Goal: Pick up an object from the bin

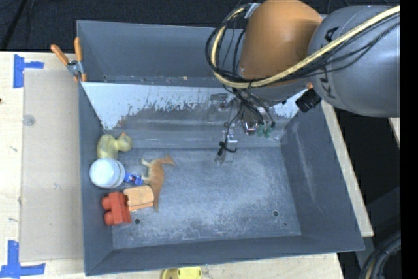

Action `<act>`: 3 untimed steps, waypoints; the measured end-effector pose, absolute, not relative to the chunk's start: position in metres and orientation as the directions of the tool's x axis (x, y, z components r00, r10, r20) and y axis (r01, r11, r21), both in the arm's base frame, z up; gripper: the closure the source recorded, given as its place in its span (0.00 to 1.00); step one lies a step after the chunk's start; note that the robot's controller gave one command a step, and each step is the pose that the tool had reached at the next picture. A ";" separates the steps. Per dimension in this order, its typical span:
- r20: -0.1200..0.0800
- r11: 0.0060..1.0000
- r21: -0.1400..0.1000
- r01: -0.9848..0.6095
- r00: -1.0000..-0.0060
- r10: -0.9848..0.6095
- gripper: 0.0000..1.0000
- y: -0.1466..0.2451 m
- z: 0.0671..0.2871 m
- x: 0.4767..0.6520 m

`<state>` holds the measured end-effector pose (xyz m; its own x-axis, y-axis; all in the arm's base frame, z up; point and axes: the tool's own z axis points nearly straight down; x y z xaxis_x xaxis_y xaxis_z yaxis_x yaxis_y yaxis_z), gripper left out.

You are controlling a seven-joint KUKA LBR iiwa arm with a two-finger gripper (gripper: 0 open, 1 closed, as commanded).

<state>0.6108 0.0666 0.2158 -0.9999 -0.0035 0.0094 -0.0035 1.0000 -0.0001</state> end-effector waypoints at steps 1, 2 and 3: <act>0.001 1.000 0.001 -0.002 -1.000 -0.002 0.00 0.066 0.221 0.612; 0.005 0.976 0.002 -0.216 -0.976 -0.216 1.00 0.200 0.184 0.607; 0.008 0.968 0.003 -0.251 -0.968 -0.251 0.00 0.223 0.178 0.606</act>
Offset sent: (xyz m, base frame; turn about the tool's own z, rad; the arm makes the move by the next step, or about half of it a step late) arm -0.0053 0.1559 -0.0376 -0.2470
